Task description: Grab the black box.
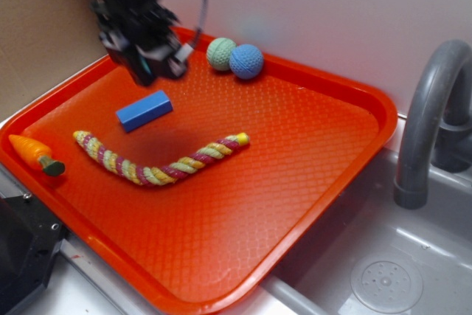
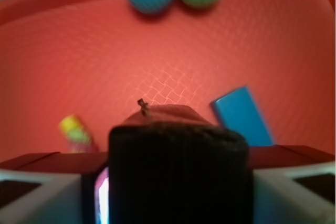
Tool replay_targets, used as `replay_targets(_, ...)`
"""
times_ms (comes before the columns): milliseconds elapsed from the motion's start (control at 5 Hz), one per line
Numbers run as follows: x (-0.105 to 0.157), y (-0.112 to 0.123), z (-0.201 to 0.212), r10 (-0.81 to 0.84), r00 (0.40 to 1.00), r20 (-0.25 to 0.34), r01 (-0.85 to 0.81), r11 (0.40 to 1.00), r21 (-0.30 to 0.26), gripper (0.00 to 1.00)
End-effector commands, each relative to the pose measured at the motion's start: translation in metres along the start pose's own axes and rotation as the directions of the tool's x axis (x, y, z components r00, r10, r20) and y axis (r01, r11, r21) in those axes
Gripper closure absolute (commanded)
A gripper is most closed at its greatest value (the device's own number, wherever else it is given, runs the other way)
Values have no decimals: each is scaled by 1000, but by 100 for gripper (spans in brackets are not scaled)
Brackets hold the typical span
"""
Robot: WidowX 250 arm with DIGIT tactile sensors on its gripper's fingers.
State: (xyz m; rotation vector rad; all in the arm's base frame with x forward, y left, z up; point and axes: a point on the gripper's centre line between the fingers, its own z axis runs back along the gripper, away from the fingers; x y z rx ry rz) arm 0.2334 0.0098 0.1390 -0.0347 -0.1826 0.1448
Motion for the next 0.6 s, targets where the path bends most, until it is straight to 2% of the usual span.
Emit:
replay_targets(0,2,53,119,-101,992,81,104,994,-25,100)
replay_targets(200,7,49,160,-94,994,52,92,995,45,100)
replay_targets(400,4,46,150,-111,993,39,109,993,37,100)
